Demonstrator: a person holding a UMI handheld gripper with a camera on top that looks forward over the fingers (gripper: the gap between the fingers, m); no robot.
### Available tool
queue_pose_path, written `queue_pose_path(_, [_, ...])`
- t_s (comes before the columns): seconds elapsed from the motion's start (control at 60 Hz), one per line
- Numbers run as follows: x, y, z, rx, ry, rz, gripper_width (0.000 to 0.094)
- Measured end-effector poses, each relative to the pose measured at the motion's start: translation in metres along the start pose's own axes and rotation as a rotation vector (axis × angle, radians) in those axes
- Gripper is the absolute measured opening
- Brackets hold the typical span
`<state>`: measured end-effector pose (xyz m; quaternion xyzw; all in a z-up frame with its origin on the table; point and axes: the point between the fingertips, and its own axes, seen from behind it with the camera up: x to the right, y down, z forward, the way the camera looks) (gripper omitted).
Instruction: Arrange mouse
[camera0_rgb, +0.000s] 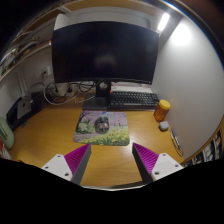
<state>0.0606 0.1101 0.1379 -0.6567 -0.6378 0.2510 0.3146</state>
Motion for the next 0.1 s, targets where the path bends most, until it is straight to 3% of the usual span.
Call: queue_pose_path(0.1, [-0.0031,-0.003,-0.0019,0.012,-0.02,-0.005,0.0855])
